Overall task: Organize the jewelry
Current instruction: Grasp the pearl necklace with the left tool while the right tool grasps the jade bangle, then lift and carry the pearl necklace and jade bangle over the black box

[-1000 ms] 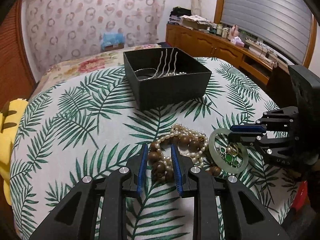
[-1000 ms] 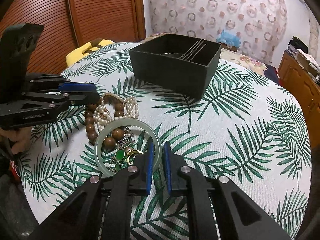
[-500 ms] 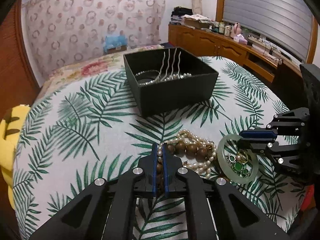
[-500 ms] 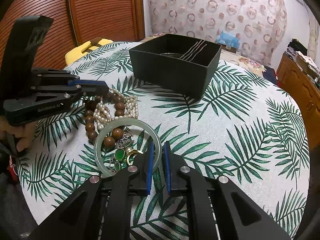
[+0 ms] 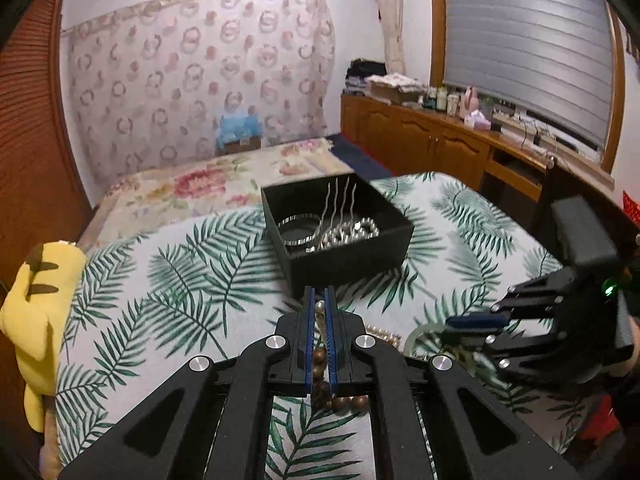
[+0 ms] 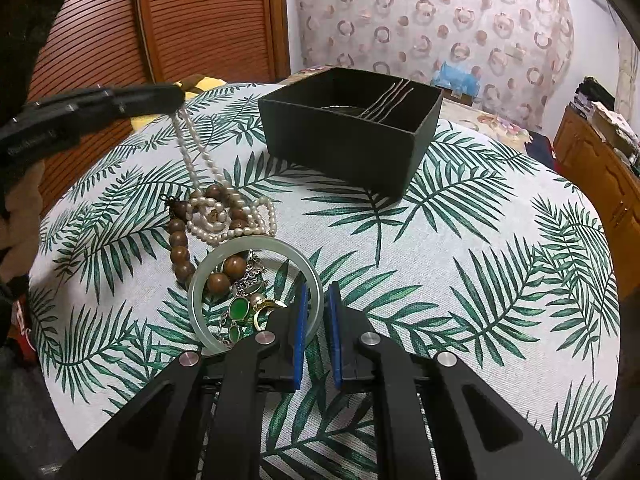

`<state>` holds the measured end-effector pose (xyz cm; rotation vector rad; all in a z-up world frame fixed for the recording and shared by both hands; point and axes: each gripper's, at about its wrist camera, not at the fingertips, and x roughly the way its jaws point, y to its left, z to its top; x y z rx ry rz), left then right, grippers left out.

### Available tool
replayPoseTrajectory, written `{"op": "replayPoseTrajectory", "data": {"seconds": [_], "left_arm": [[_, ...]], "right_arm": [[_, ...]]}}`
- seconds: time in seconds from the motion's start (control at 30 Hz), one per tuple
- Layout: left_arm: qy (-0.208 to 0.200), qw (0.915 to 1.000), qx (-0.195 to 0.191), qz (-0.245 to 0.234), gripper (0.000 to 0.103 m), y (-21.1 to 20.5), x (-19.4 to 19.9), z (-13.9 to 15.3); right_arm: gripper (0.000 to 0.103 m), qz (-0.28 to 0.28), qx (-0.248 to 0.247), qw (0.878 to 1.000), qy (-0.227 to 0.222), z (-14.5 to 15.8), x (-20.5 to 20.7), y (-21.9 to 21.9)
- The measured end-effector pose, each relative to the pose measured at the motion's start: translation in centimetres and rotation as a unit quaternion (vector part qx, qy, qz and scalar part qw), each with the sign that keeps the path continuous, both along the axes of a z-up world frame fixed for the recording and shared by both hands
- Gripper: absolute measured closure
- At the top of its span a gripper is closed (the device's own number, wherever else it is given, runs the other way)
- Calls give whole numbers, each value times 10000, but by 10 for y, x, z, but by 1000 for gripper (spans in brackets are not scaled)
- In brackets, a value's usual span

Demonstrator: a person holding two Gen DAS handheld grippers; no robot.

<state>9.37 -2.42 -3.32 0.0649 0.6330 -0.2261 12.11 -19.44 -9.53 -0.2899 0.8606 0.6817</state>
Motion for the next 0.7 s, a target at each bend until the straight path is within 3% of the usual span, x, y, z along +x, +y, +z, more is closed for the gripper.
{"op": "replayPoseTrajectory", "data": {"seconds": [0.33,0.7], "left_arm": [[-376,9993,-32,-29,99,0,-3,33],[-665,9978,-18,-45,99,1,0,65]], "right_arm": [[95,32,-103,9998,-169,3,-1,3],[95,-117,15,9978,-645,42,6,-7]]}}
